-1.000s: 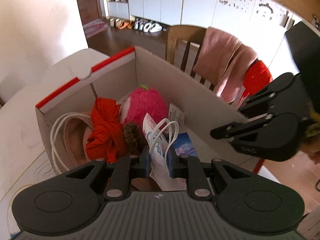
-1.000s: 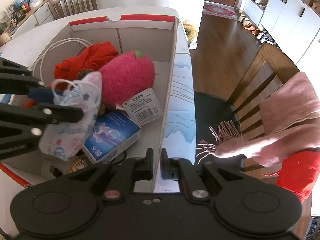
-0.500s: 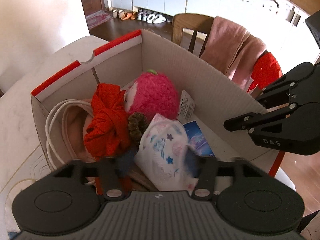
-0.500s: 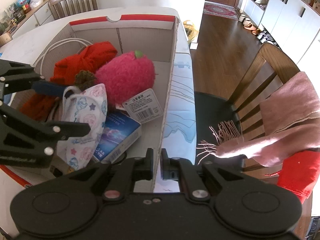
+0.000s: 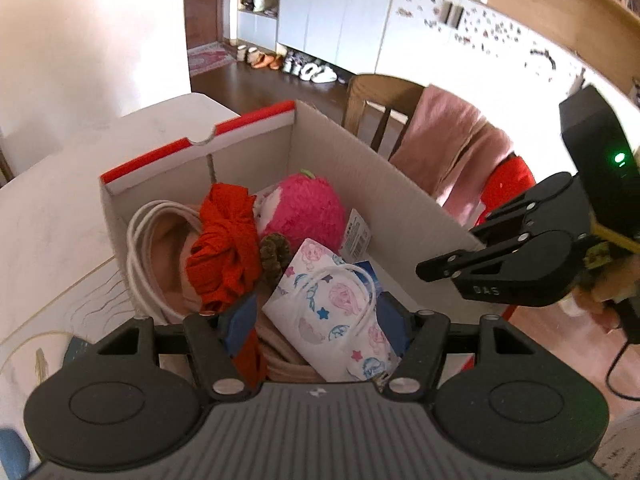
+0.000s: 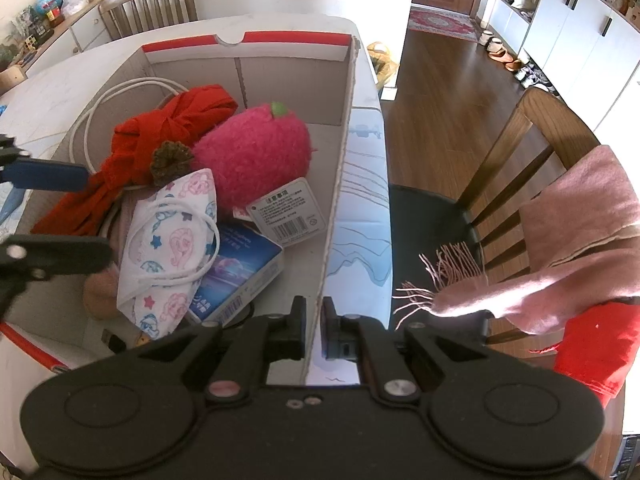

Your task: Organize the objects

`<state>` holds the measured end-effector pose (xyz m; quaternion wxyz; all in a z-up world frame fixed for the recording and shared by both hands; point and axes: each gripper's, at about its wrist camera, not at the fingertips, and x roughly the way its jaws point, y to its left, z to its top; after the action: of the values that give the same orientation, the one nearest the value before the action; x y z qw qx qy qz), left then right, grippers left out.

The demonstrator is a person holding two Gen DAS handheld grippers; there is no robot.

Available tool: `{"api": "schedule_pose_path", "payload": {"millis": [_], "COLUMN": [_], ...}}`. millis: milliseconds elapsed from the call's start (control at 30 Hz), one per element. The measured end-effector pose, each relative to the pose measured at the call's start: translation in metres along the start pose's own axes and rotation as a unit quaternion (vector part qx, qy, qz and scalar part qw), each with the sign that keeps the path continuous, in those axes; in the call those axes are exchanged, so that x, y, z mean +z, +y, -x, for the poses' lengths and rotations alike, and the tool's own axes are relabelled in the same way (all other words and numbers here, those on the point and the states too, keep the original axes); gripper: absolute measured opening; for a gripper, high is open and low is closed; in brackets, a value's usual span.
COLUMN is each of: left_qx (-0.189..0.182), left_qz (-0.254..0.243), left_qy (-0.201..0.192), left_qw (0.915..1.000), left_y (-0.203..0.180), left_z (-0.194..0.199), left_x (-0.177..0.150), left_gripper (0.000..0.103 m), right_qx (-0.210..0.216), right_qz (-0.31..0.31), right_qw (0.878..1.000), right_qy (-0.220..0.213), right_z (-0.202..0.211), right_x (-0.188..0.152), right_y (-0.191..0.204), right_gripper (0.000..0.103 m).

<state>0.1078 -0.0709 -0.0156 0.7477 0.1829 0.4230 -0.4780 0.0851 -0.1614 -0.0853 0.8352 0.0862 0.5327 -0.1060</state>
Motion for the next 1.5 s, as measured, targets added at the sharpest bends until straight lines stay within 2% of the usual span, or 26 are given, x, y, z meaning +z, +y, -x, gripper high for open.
{"api": "schedule_pose_path", "payload": {"millis": [333,667,767,933,1000,1067,1200,1333,1433,1500], "left_qx": [0.020,0.056,0.058,0.064,0.064,0.064,0.059,0.055,0.046,0.051], "left_qz": [0.039,0.095,0.113,0.129,0.127,0.122,0.107,0.096,0.100,0.099], "left_qy": [-0.038,-0.077,-0.093,-0.103,-0.108,-0.113,-0.109,-0.115,-0.120,-0.124], "left_qw": [0.9983,0.9909,0.9875,0.9842,0.9839,0.9841,0.9865,0.9872,0.9866,0.9861], "left_y": [0.004,0.003,0.003,-0.003,-0.005,-0.005,-0.006,-0.006,-0.004,-0.004], "left_z": [0.038,0.056,0.059,0.060,0.062,0.067,0.076,0.088,0.096,0.101], "left_x": [-0.013,-0.035,-0.043,-0.051,-0.053,-0.055,-0.059,-0.064,-0.067,-0.071], "left_gripper": [0.070,0.074,0.074,0.074,0.075,0.084,0.086,0.102,0.103,0.103], "right_qx": [0.009,0.021,0.033,0.047,0.049,0.052,0.057,0.050,0.050,0.050], "right_qz": [0.005,0.033,0.049,0.053,0.054,0.050,0.030,0.023,0.015,0.012], "right_qw": [1.000,0.995,0.993,0.990,0.988,0.987,0.985,0.983,0.981,0.979], "right_qy": [-0.019,-0.090,-0.105,-0.126,-0.138,-0.147,-0.163,-0.176,-0.187,-0.197], "right_z": [0.018,0.060,0.067,0.080,0.087,0.094,0.107,0.116,0.123,0.127], "right_x": [-0.004,-0.013,-0.017,-0.023,-0.024,-0.026,-0.032,-0.041,-0.050,-0.056], "right_y": [-0.003,-0.003,0.002,0.010,0.016,0.021,0.031,0.040,0.045,0.049], "right_gripper": [0.009,0.016,0.027,0.033,0.039,0.043,0.054,0.062,0.067,0.077]}}
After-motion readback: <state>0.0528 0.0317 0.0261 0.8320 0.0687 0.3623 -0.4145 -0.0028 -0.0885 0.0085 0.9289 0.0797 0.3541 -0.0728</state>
